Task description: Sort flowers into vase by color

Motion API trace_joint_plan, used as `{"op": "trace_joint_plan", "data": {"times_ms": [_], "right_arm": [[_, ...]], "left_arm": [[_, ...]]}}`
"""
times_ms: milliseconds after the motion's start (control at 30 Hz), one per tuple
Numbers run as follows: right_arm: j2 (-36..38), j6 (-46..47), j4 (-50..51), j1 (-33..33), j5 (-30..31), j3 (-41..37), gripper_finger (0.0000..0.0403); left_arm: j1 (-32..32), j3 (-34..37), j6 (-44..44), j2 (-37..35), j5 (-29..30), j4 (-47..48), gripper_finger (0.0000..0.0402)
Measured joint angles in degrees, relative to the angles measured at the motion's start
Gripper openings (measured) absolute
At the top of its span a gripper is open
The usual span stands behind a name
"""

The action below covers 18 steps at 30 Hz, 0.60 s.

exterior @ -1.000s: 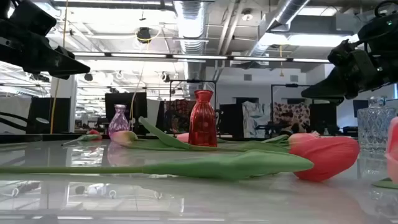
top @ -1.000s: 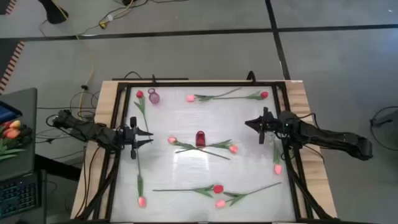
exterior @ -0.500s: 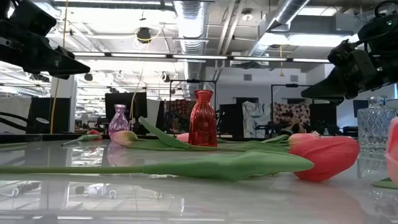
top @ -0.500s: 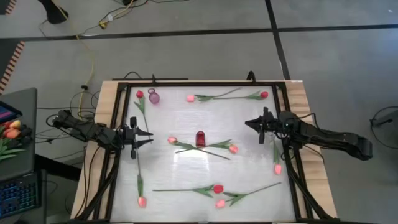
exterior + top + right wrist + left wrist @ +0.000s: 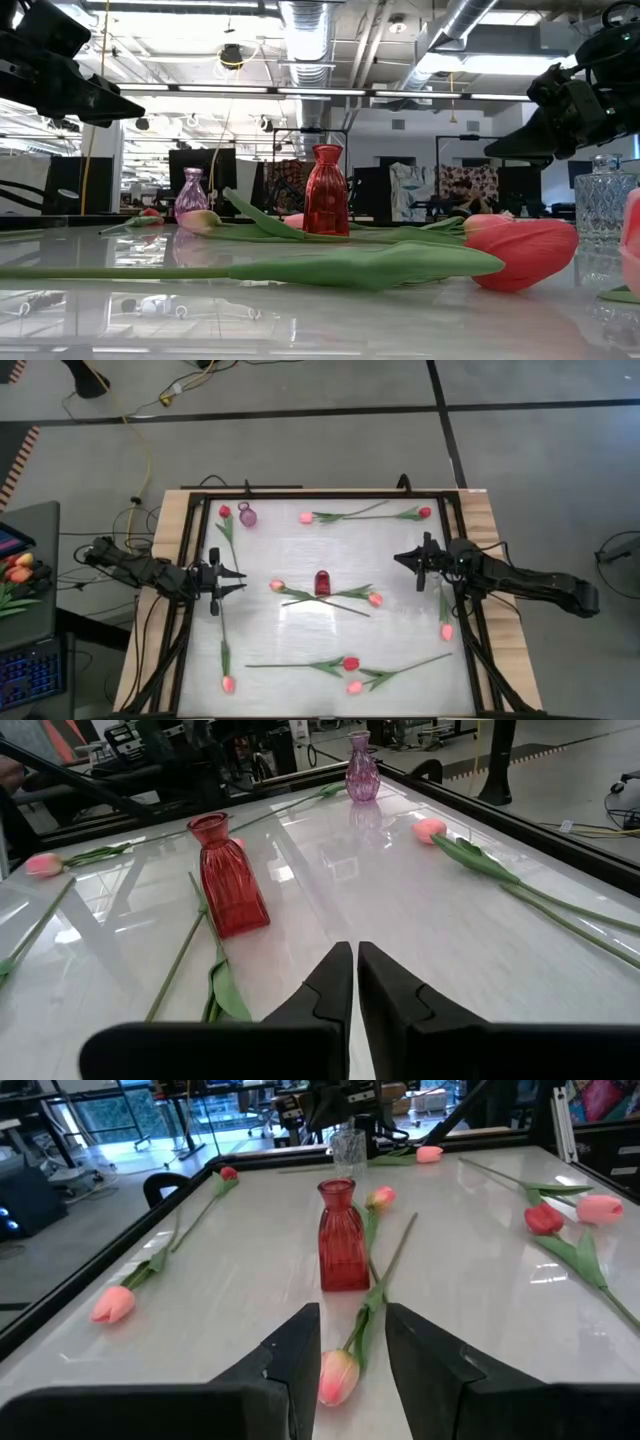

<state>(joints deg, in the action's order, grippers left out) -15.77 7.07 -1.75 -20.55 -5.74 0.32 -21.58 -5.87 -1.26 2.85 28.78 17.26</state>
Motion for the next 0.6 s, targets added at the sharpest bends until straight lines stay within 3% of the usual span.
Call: {"op": "trace_joint_plan", "data": {"times_ms": [600], "right_arm": [[-0.02,0.00,-0.03,0.00,0.00,0.02,0.0049]], "left_arm": [[0.57,0.00,-0.02,-0.02,0.12,0.02,0.0105]]}}
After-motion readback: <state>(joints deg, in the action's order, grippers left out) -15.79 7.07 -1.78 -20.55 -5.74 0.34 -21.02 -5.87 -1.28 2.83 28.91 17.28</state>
